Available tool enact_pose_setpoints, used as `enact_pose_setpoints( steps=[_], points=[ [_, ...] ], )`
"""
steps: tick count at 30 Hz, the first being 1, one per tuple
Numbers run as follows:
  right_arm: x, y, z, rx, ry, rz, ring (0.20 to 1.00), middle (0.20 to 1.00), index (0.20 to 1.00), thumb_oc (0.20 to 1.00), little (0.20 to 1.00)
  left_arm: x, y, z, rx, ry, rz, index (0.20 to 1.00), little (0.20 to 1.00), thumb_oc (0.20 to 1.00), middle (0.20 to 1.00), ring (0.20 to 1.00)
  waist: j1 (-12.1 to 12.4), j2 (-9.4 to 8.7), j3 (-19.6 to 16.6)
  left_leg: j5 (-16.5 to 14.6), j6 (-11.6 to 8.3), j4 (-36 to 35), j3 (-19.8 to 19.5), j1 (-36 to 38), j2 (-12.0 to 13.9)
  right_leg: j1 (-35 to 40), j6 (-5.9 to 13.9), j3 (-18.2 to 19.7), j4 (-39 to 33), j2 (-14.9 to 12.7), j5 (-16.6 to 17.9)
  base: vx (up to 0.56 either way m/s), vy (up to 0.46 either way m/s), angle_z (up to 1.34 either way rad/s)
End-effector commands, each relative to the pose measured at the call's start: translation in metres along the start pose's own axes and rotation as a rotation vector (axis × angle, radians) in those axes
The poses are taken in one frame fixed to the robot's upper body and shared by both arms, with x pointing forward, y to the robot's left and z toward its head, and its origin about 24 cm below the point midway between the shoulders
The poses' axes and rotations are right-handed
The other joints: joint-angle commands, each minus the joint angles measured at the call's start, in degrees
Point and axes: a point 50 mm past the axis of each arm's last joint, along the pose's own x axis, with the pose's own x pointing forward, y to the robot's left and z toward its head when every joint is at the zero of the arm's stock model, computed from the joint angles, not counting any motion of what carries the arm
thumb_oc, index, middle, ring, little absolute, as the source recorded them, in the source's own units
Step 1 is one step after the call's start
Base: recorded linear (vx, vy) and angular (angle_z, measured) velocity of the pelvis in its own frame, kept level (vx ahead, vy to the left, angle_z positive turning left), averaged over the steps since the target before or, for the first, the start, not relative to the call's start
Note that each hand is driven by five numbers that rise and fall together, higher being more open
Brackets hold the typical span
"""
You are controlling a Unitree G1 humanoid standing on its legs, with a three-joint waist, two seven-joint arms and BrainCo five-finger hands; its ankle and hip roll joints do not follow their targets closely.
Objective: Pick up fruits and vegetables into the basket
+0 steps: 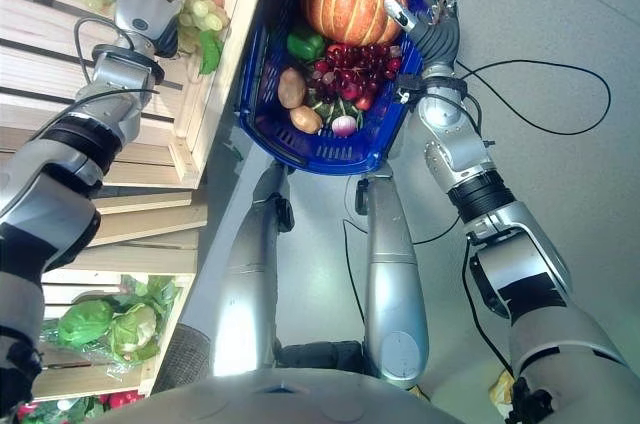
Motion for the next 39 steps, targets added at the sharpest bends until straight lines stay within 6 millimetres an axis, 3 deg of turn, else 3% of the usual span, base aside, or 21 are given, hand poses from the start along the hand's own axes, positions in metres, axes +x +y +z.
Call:
enact_pose_setpoints(
  steps=[1, 11, 12, 13, 22, 30, 39],
  points=[
    [-0.007, -0.006, 0.014, 0.063, -0.1, -0.022, 1.0, 1.0, 1.0, 1.0, 1.0, -0.012, -0.019, -0.018, 0.007, 0.092, -0.02, 1.0, 1.0, 1.0, 1.0, 1.0, -0.56, -0.05, -2.13, -4.14, -0.81, 5.81, 0.27, -1.19, 0.31, 3.62, 6.3, 1.1, -6.4, 0.45, 4.45, 0.0, 0.0, 0.0],
    [-0.011, -0.005, 0.014, 0.07, -0.119, -0.019, 1.0, 1.0, 1.0, 1.0, 1.0, -0.018, -0.028, -0.011, -0.011, 0.1, -0.03, 1.0, 1.0, 1.0, 1.0, 1.0, -0.46, -0.38, -2.13, -4.31, -0.73, 6.27, 0.03, -1.88, 0.29, 3.14, 6.34, 1.15, -6.32, 0.41, 4.5, 0.0, 0.0, 0.01],
    [-0.011, -0.005, 0.014, 0.075, -0.117, -0.018, 1.0, 1.0, 1.0, 1.0, 1.0, -0.018, -0.029, -0.011, -0.018, 0.103, -0.039, 0.435, 0.435, 0.435, 0.435, 0.435, -0.44, -0.42, -2.13, -4.3, -0.71, 6.25, -0.03, -1.88, 0.26, 3.1, 6.36, 1.14, -6.32, 0.4, 4.56, 0.0, 0.0, 0.0],
    [-0.011, -0.004, 0.013, 0.074, -0.12, -0.018, 1.0, 1.0, 1.0, 1.0, 1.0, -0.019, -0.031, -0.01, -0.024, 0.103, -0.053, 0.2, 0.2, 0.2, 0.2, 0.2, -0.42, -0.47, -2.13, -4.29, -0.69, 6.21, -0.09, -1.9, 0.23, 3.08, 6.37, 1.13, -6.37, 0.37, 4.6, 0.0, 0.0, 0.0],
    [-0.011, -0.003, 0.013, 0.078, -0.111, -0.016, 1.0, 1.0, 1.0, 1.0, 1.0, -0.02, -0.035, -0.012, -0.124, 0.144, -0.092, 0.2, 0.2, 0.2, 0.2, 0.2, -0.29, -0.4, -2.13, -4.28, -0.69, 6.33, -0.18, -1.77, 0.16, 3.16, 6.42, 1.05, -6.1, 0.27, 4.6, 0.0, 0.0, 0.0],
    [-0.014, -0.002, 0.009, 0.082, -0.106, 0.004, 1.0, 1.0, 1.0, 1.0, 1.0, -0.027, -0.042, -0.023, -0.772, 0.436, -0.026, 0.2, 0.2, 0.2, 0.2, 0.2, 0.36, -0.05, -2.13, -4.16, -0.5, 6.15, -0.39, -1.18, -0.2, 3.52, 6.19, 1.03, -5.44, 0.23, 3.96, 0.0, 0.0, 0.0],
    [-0.021, -0.002, 0.008, 0.093, -0.122, 0.032, 1.0, 1.0, 1.0, 1.0, 1.0, -0.035, -0.038, -0.017, -1.297, 0.469, 0.134, 0.2, 0.2, 0.2, 0.2, 0.2, 1.23, 0.43, -2.13, -4.38, -0.23, 5.87, -0.68, -0.39, -0.72, 4.14, 5.96, 0.47, -4.74, 0.05, 2.96, 0.0, 0.0, 0.0]
  ],
)
